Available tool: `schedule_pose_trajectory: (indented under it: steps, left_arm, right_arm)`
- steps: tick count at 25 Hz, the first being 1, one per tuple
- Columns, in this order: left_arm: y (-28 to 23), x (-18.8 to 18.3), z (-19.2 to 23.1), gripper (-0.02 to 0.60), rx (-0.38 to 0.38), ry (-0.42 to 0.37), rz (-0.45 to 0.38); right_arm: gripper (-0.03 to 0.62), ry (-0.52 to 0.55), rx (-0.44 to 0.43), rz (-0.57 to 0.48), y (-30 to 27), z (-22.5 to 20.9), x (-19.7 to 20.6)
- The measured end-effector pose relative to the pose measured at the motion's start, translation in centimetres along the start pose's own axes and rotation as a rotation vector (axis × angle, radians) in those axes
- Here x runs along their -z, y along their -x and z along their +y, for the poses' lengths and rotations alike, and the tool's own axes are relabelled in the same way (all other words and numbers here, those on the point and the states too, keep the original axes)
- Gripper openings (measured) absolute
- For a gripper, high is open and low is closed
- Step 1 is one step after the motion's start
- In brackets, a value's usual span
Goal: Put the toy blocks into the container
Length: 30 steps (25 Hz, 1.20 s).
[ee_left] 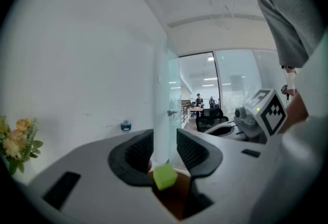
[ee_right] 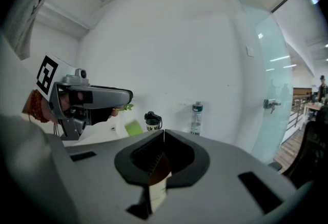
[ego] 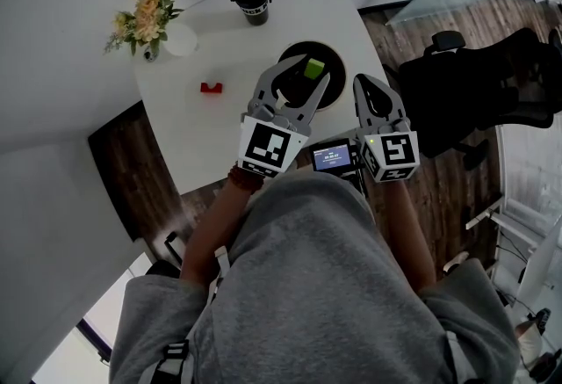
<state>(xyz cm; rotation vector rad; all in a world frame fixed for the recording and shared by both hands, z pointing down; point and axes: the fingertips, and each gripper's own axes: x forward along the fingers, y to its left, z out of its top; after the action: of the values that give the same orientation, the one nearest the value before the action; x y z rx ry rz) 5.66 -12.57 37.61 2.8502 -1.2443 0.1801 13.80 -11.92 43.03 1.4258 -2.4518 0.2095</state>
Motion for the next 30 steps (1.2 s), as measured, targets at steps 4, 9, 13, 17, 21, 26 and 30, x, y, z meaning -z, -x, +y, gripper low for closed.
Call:
schedule_pose_trajectory:
  steps: [4,9,13,17,21,26,30]
  left_arm:
    - [0.0,0.4,0.1,0.143,-0.003,-0.010,0.014]
    - [1.2,1.8,2.2,0.143,-0.054,0.005,0.035]
    - [3.0,4.8,5.2,0.143,-0.126,0.014,0.096]
    - [5.2,9.6,8.3,0.143,-0.205,0.032,0.193]
    - [6.9,15.5,10.0,0.143,-0.257,0.074,0.297]
    - [7.8,23.7,9.3,0.153,-0.244,0.086,0.491]
    - [8.4,29.0,8.0,0.160,-0.221,0.101,0.606]
  right_arm:
    - [0.005,0.004,-0.011,0.000,-0.3,0.3,-0.2]
    - [0.005,0.010,-0.011,0.003,-0.7,0.1,-0.4]
    - [0.005,0.013,-0.013,0.008,-0.9,0.1,-0.4]
    - [0.005,0.015,-0.012,0.018,-1.1,0.1,-0.3]
    - [0.005,0.017,-0.010,0.027,-1.2,0.2,-0.2]
    - [0.005,0.020,0.001,0.038,-1.1,-0.1,-0.1]
    - [0.005,0.020,0.013,0.043,-1.0,-0.5,-0.1]
